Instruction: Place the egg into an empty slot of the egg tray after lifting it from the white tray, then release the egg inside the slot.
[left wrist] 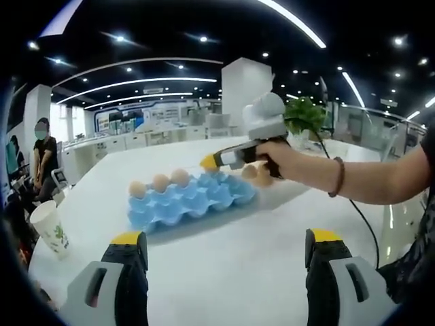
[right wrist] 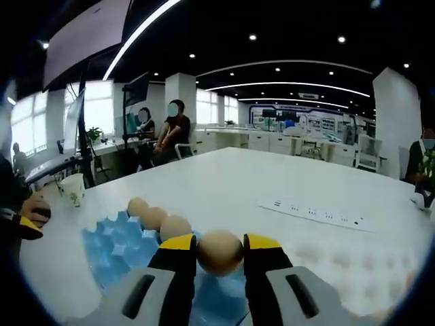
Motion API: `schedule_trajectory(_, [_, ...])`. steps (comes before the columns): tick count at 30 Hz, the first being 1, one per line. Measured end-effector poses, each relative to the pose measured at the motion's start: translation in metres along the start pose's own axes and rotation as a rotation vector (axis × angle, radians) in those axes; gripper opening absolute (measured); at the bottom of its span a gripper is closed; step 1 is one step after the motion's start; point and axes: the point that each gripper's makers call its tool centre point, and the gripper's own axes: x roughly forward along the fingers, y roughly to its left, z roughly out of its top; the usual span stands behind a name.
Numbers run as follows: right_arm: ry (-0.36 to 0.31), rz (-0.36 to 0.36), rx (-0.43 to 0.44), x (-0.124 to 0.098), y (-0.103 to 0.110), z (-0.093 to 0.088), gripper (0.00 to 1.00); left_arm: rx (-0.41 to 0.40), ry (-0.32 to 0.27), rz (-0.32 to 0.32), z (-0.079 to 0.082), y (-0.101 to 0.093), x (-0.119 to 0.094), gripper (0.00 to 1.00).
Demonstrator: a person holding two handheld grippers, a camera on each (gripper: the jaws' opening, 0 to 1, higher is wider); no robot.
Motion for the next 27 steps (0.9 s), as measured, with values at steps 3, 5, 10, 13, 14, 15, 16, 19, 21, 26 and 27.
schedule_trajectory(3, [-0.002,0.021,-0.014,0.004,0.005,0.000,0.28,-0.002,0.000,0.000,0.000,0.001,0.000,0.98])
schedule_trajectory(5, [0.002,0.031,-0.026,0.007,0.009,-0.001,0.28,-0.002,0.001,0.002,-0.001,0.002,0.000,0.98])
schedule_trajectory(10, [0.017,0.057,-0.036,0.014,0.016,-0.006,0.28,-0.007,0.002,0.008,-0.002,0.009,-0.002,0.98])
schedule_trajectory(13, [0.025,0.061,-0.053,0.018,0.018,-0.010,0.28,-0.007,0.004,0.013,-0.002,0.011,-0.002,0.98])
schedule_trajectory(14, [0.026,0.063,-0.052,0.019,0.018,-0.010,0.28,-0.008,0.005,0.013,-0.002,0.011,-0.002,0.98])
schedule_trajectory(15, [0.027,0.062,-0.050,0.020,0.018,-0.011,0.28,-0.008,0.004,0.012,-0.003,0.012,-0.002,0.98])
schedule_trajectory(16, [0.029,0.063,-0.054,0.020,0.018,-0.012,0.28,-0.009,0.004,0.013,-0.003,0.012,-0.002,0.98])
schedule_trajectory(19, [0.035,0.060,-0.065,0.022,0.019,-0.015,0.28,-0.010,0.005,0.015,-0.003,0.014,-0.002,0.98])
schedule_trajectory(21, [0.044,0.051,-0.083,0.023,0.019,-0.016,0.28,-0.011,0.006,0.015,-0.003,0.016,-0.001,0.98])
schedule_trajectory(26, [0.054,0.058,-0.024,0.026,0.018,-0.020,0.29,-0.009,0.009,0.016,-0.003,0.017,-0.001,0.98])
schedule_trajectory(27, [0.056,0.063,-0.013,0.026,0.018,-0.020,0.29,-0.008,0.009,0.016,-0.003,0.017,0.000,0.98])
